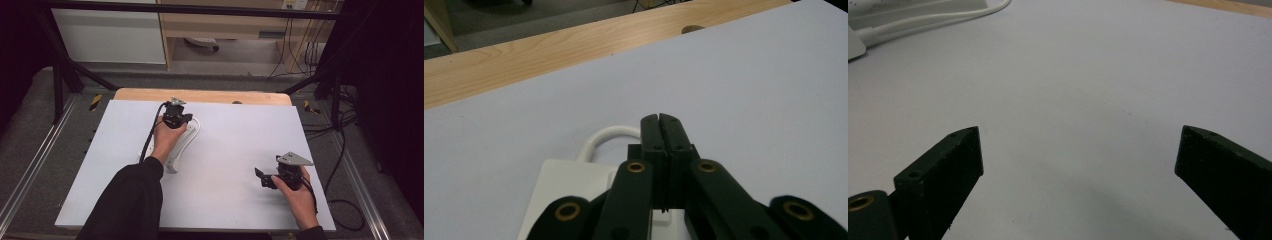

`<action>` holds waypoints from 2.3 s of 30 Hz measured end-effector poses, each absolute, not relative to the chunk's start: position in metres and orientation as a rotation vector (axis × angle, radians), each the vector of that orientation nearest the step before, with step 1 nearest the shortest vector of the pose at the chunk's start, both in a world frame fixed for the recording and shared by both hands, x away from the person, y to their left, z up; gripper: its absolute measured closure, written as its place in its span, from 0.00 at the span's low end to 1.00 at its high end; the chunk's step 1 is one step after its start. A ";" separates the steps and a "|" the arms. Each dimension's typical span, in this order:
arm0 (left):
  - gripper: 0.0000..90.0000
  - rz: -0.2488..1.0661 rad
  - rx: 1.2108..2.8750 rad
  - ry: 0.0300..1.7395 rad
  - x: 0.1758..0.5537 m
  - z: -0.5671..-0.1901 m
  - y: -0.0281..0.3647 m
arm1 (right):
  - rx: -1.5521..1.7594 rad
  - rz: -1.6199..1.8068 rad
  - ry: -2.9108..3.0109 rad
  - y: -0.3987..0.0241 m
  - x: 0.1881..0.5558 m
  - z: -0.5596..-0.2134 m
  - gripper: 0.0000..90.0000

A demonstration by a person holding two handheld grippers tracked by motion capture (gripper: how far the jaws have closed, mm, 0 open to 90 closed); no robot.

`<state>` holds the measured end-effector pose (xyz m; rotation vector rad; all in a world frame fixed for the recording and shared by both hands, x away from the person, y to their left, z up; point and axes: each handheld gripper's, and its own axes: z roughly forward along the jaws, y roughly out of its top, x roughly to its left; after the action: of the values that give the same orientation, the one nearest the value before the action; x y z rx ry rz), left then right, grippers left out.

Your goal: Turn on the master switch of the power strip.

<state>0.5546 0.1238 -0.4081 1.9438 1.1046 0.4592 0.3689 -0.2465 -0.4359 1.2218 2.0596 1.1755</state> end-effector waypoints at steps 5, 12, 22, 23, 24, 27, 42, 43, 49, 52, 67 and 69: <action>1.00 0.454 1.957 1.096 0.555 -0.410 0.122 | 1.218 1.175 2.060 -0.246 0.369 -0.436 0.06; 1.00 0.452 1.977 1.103 0.556 -0.414 0.121 | 1.220 1.174 2.062 -0.247 0.369 -0.436 0.06; 1.00 0.451 2.021 1.115 0.557 -0.418 0.126 | 1.215 1.175 2.064 -0.247 0.369 -0.435 0.06; 1.00 0.449 2.024 1.117 0.557 -0.419 0.126 | 1.215 1.175 2.064 -0.247 0.369 -0.435 0.06; 1.00 0.452 2.029 1.118 0.556 -0.419 0.126 | 1.215 1.175 2.064 -0.247 0.369 -0.435 0.06; 1.00 0.457 2.039 1.116 0.557 -0.420 0.127 | 1.214 1.174 2.065 -0.247 0.369 -0.436 0.06; 1.00 0.458 2.062 1.126 0.556 -0.422 0.127 | 1.218 1.175 2.068 -0.247 0.369 -0.436 0.06; 1.00 0.457 2.061 1.128 0.556 -0.422 0.127 | 1.215 1.175 2.068 -0.247 0.370 -0.436 0.06; 1.00 0.455 2.072 1.125 0.556 -0.424 0.127 | 1.222 1.180 2.065 -0.247 0.369 -0.436 0.06; 1.00 0.454 2.066 1.126 0.556 -0.424 0.127 | 1.221 1.177 2.067 -0.247 0.370 -0.436 0.06; 1.00 0.443 2.072 1.129 0.557 -0.425 0.126 | 1.224 1.178 2.066 -0.247 0.369 -0.436 0.06; 1.00 0.446 2.072 1.120 0.558 -0.426 0.126 | 1.223 1.173 2.070 -0.247 0.369 -0.436 0.06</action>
<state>0.5575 0.1264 -0.4255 2.0718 1.1203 0.4456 0.3692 -0.2470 -0.4358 1.2230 2.0702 1.1732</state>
